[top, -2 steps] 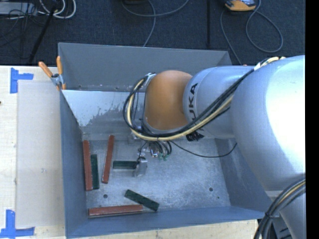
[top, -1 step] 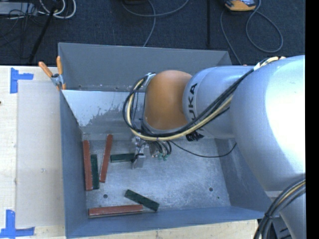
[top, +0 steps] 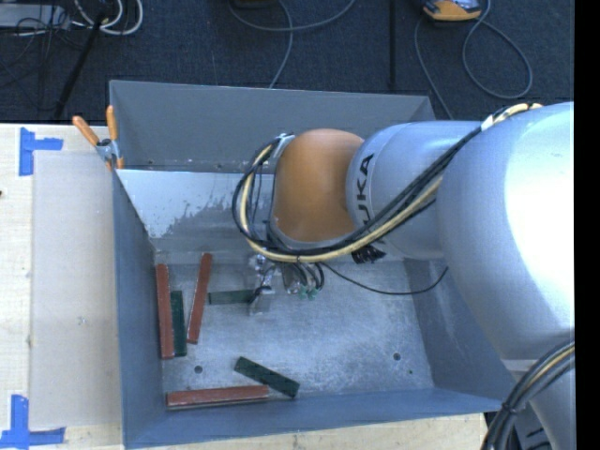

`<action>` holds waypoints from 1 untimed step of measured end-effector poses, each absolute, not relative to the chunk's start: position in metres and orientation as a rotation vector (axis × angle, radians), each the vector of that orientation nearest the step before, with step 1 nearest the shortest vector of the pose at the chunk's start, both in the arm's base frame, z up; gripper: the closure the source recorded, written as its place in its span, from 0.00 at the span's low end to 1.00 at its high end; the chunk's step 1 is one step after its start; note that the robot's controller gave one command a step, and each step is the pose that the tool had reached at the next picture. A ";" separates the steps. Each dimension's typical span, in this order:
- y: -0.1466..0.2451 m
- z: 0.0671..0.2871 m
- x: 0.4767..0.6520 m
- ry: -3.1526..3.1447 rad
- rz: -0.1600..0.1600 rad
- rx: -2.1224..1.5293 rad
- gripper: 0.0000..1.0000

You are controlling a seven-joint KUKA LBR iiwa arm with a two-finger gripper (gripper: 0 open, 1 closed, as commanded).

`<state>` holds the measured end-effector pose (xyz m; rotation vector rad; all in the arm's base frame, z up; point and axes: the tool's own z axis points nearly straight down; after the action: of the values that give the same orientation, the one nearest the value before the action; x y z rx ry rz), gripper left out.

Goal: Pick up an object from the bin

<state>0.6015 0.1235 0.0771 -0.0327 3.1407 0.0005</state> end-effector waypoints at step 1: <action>0.123 0.097 0.602 3.139 0.001 -0.028 1.00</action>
Offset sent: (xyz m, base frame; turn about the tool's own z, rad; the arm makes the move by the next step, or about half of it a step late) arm -0.0001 0.0001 0.0189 0.0000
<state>0.6022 0.1231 0.0966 -0.0279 3.1389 0.0011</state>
